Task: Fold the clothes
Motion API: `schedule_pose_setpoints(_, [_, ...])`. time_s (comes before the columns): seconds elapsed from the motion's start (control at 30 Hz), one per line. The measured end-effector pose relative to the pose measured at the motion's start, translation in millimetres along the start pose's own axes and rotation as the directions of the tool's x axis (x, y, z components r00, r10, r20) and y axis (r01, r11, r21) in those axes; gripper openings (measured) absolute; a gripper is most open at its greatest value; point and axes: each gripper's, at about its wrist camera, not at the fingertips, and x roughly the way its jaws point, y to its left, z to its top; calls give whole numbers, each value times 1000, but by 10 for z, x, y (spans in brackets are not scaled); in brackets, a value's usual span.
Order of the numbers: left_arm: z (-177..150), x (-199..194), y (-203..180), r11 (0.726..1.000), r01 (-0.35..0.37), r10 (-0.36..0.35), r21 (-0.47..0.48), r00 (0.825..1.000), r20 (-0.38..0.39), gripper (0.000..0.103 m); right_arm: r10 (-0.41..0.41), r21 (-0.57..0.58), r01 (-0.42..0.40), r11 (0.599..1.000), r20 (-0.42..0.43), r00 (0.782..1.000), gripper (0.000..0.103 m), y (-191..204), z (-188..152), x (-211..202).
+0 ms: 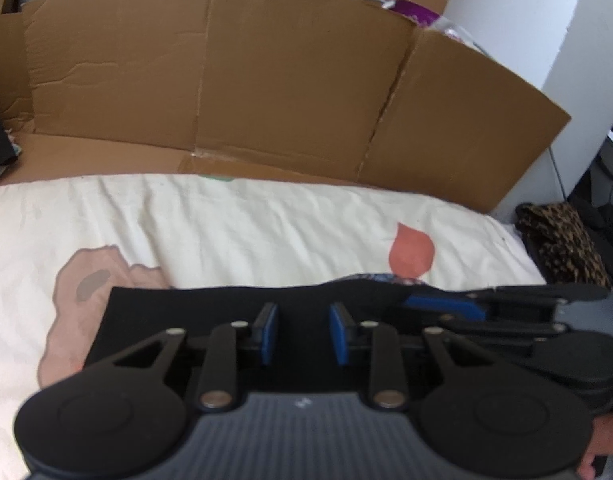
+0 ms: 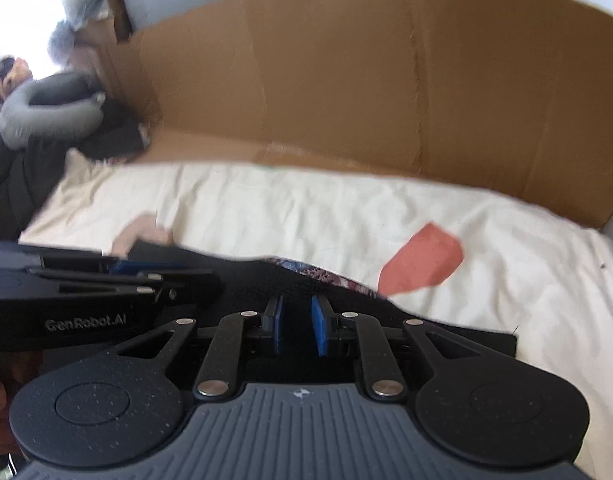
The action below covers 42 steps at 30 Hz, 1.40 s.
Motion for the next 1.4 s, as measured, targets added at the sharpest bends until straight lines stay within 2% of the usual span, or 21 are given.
schedule_pose_setpoints(0.13, [-80,111,6,999,-6,6,47,1000,-6,32,31,-22,-31,999,-21,999,21,-51,-22,80])
schedule_pose_setpoints(0.33, [-103,138,-11,996,-14,15,92,1000,-10,33,7,-103,-7,995,0,1000,20,18,-93,88])
schedule_pose_setpoints(0.43, [-83,30,-26,998,-12,11,68,1000,8,33,8,-81,-9,997,-7,1000,21,2,-64,92])
schedule_pose_setpoints(0.53, [-63,-79,-41,999,-9,8,44,1000,26,30,14,23,-13,1000,-47,999,21,-45,77,65])
schedule_pose_setpoints(0.6, [-50,-151,-51,1000,-7,6,28,999,38,27,23,64,-21,998,-24,999,22,-50,132,-45])
schedule_pose_setpoints(0.67, [-36,-223,-61,1000,-5,4,12,999,50,27,23,44,-24,999,23,999,23,-4,124,-178])
schedule_pose_setpoints(0.73, [-42,-316,-76,1000,11,-11,0,998,62,27,16,30,-17,999,38,999,30,57,83,-271])
schedule_pose_setpoints(0.83, [-118,-438,-123,999,45,-45,-6,996,73,25,32,15,-32,999,58,998,31,146,-17,-384])
schedule_pose_setpoints(1.1, [-289,-231,-162,998,15,-16,53,1000,23,24,20,-17,-20,1000,16,1000,31,153,-276,-275])
schedule_pose_setpoints(1.23, [-314,-130,-177,995,-15,15,97,1000,1,23,6,-79,-7,997,-15,1000,31,194,-321,-145])
schedule_pose_setpoints(1.33, [-334,-54,-189,991,-38,40,130,999,-14,21,-2,-62,0,998,-31,1000,30,182,-338,-89])
schedule_pose_setpoints(1.4, [-321,-60,-174,992,-34,37,118,999,-20,20,-5,-60,3,998,-30,1000,30,180,-344,-72])
